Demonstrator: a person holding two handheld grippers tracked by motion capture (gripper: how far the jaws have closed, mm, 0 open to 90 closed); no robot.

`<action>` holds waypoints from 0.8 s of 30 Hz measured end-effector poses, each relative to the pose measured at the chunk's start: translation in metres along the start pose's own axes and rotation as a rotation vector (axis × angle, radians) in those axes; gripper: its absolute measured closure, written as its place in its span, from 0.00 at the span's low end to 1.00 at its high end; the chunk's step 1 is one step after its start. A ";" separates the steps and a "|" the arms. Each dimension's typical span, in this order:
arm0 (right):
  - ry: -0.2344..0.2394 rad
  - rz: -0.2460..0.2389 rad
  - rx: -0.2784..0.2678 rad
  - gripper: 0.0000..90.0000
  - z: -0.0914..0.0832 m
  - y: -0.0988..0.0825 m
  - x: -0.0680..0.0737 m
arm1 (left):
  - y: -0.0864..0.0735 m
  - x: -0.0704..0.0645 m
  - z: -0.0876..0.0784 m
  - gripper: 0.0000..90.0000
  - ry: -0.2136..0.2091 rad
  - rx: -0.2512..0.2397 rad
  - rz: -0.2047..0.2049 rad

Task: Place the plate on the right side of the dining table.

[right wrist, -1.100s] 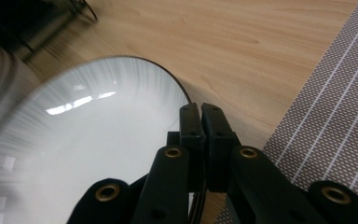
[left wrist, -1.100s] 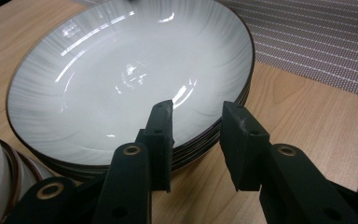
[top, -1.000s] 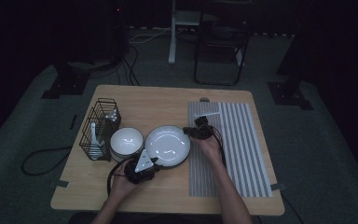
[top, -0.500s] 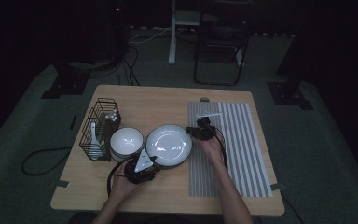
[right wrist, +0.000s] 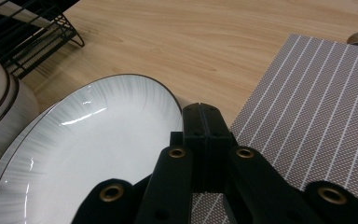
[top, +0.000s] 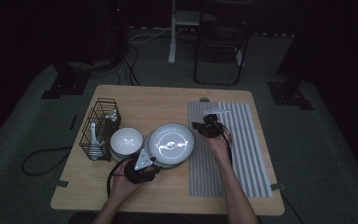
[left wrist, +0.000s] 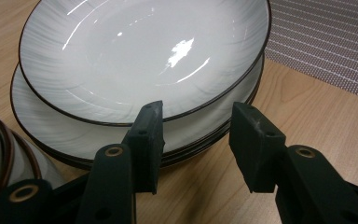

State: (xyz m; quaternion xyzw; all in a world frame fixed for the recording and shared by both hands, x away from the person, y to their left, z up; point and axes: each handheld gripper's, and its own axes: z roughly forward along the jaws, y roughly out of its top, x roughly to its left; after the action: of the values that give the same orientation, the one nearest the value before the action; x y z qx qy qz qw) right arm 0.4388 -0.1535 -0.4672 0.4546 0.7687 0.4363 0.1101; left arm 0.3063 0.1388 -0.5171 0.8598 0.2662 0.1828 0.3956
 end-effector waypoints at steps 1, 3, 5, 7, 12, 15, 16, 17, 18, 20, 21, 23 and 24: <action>0.015 0.003 0.004 0.98 0.002 0.000 0.000 | 0.000 0.000 0.000 0.62 0.000 0.000 0.000; 0.027 0.010 0.024 0.89 0.007 -0.002 0.000 | 0.000 0.001 0.001 0.62 -0.001 -0.001 -0.004; 0.046 0.014 0.049 0.85 0.016 -0.005 -0.001 | 0.000 0.001 0.001 0.62 -0.003 0.002 -0.005; 0.060 0.023 0.070 0.82 0.023 -0.008 -0.002 | 0.000 0.002 0.002 0.62 -0.011 0.001 -0.009; 0.130 0.080 0.103 0.79 0.034 -0.014 -0.008 | 0.000 0.001 0.005 0.62 -0.028 0.003 -0.005; 0.160 0.121 0.116 0.80 0.036 -0.017 -0.012 | 0.001 -0.001 0.006 0.62 -0.036 0.004 -0.004; 0.172 0.137 0.118 0.80 0.037 -0.018 -0.014 | 0.001 -0.001 0.007 0.62 -0.038 0.003 -0.004; 0.183 0.149 0.120 0.80 0.038 -0.019 -0.015 | 0.001 -0.001 0.007 0.63 -0.042 0.004 -0.005; 0.192 0.158 0.124 0.81 0.038 -0.020 -0.016 | 0.001 -0.001 0.007 0.63 -0.044 0.004 -0.005; 0.199 0.165 0.134 0.83 0.040 -0.022 -0.018 | 0.001 -0.001 0.008 0.63 -0.047 0.004 -0.005; 0.207 0.176 0.130 0.84 0.041 -0.022 -0.018 | 0.001 -0.001 0.008 0.63 -0.048 0.003 -0.005; 0.223 0.212 0.122 0.87 0.041 -0.024 -0.021 | 0.001 -0.001 0.008 0.64 -0.050 0.002 -0.006; 0.229 0.228 0.114 0.89 0.041 -0.025 -0.022 | 0.001 -0.001 0.008 0.64 -0.051 0.001 -0.006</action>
State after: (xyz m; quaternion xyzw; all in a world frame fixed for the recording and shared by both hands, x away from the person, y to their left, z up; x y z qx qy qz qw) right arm 0.4596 -0.1531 -0.5154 0.4919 0.7431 0.4505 -0.0545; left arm 0.3101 0.1332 -0.5212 0.8636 0.2588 0.1595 0.4022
